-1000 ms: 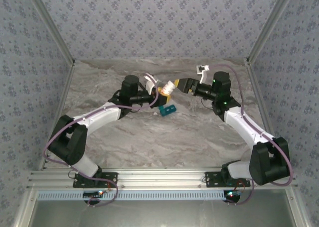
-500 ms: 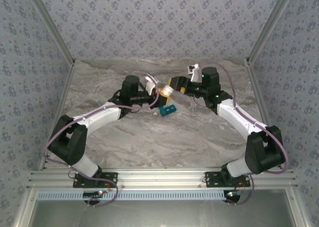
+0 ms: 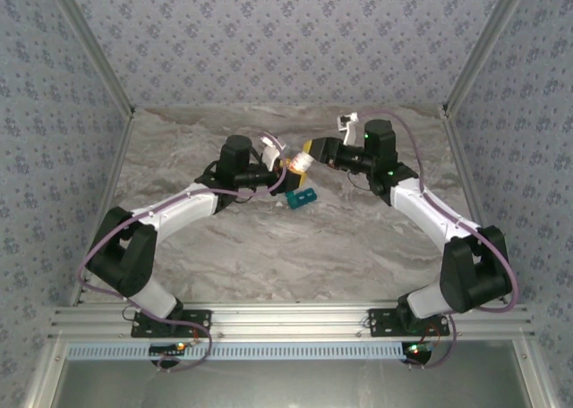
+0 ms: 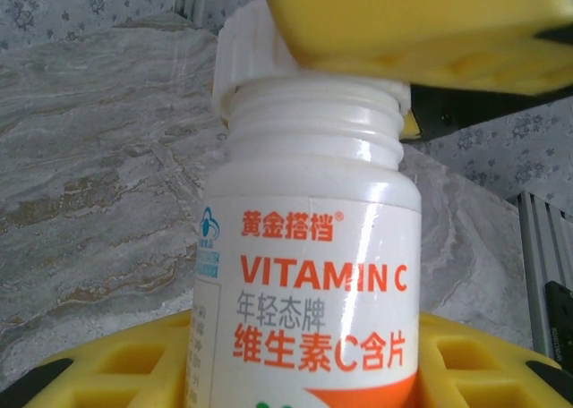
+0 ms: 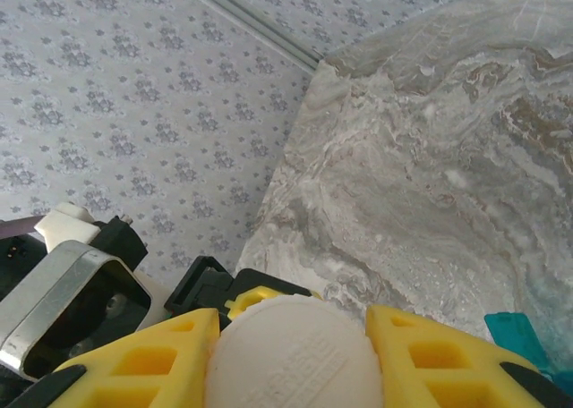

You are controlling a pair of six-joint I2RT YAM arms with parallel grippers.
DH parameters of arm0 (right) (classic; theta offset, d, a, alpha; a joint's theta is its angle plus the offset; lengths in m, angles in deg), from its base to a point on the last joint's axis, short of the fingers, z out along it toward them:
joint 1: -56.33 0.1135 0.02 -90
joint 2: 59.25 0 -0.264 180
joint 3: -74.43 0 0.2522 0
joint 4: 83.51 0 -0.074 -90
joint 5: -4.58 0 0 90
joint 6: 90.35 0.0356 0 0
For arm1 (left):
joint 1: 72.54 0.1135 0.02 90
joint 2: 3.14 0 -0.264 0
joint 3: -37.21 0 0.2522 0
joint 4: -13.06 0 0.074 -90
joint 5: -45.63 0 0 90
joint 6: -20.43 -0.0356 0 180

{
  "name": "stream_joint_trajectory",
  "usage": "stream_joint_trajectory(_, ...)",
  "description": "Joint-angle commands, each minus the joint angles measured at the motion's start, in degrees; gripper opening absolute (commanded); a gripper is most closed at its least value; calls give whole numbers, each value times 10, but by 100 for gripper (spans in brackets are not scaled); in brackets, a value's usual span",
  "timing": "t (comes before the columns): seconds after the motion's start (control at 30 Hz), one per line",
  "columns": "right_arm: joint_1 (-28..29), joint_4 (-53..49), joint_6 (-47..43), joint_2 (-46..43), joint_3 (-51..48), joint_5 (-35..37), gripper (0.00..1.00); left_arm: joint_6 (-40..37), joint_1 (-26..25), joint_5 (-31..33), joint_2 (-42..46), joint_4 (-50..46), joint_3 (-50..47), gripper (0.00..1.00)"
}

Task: Sort the pills into containers

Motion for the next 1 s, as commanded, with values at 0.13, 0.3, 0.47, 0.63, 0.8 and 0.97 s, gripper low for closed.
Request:
stream_joint_trajectory(0.13, -37, 50, -134, -30, -41, -26, 40, 28, -2, -37, 5, 75, -4, 0)
stream_joint_trajectory(0.3, -43, -29, -151, -37, -32, 16, 40, 13, -1, -31, 17, 54, -5, 0)
stream_joint_trajectory(0.47, -42, -188, -144, -13, -23, 214, 39, 4, 0, -2, 31, 35, -17, 0)
stream_joint_trajectory(0.63, -35, -239, -62, 27, -50, 355, 38, 6, -1, 16, 38, 28, -29, 0)
stream_joint_trajectory(0.8, -5, -260, 41, 59, -67, 520, 34, 8, 0, 35, 54, 30, -50, 0)
stream_joint_trajectory(0.97, 2, -276, 102, 100, -65, 610, 36, 5, -1, 54, 67, 27, -64, 0)
